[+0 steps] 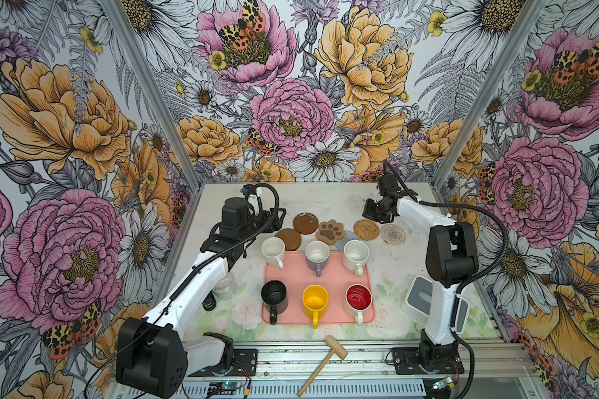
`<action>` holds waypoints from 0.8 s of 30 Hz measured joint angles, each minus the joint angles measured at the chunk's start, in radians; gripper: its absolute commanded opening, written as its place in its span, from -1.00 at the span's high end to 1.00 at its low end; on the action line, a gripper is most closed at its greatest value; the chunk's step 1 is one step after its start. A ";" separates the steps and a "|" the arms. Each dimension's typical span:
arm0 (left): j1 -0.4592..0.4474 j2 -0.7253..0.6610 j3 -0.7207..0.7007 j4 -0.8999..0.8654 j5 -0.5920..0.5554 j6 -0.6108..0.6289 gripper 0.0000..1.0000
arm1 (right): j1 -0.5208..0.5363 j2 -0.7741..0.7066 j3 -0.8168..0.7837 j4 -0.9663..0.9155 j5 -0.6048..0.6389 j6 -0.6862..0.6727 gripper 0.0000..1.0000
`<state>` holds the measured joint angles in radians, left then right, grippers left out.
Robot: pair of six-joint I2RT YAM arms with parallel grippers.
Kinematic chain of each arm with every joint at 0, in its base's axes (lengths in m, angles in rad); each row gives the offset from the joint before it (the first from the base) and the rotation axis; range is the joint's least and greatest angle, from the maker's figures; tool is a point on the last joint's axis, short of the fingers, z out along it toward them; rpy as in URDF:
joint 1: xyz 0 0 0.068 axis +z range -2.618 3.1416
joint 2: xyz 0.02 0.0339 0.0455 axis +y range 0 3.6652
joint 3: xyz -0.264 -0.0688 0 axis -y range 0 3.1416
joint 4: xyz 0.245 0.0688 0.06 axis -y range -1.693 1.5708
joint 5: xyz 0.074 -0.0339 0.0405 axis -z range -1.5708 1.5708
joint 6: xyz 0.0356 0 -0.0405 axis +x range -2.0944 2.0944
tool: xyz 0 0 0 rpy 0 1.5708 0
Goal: Place cups on coasters
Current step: Move the coaster to the top-right of the table.
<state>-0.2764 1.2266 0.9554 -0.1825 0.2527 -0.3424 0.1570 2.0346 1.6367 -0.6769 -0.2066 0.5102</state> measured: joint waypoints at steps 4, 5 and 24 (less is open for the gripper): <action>-0.002 0.006 0.001 0.000 0.000 0.000 -0.54 | -0.017 -0.025 -0.031 0.003 0.001 0.000 0.99; -0.002 0.008 0.002 0.000 0.000 0.000 -0.54 | -0.027 -0.035 -0.048 0.001 0.001 0.000 0.99; -0.008 0.044 0.024 -0.001 0.000 -0.002 -0.54 | -0.204 -0.056 -0.200 -0.014 0.050 0.000 1.00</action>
<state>-0.2844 1.2705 0.9791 -0.1833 0.2523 -0.3443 -0.0475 1.9781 1.4368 -0.6910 -0.1570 0.5106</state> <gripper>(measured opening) 0.769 0.049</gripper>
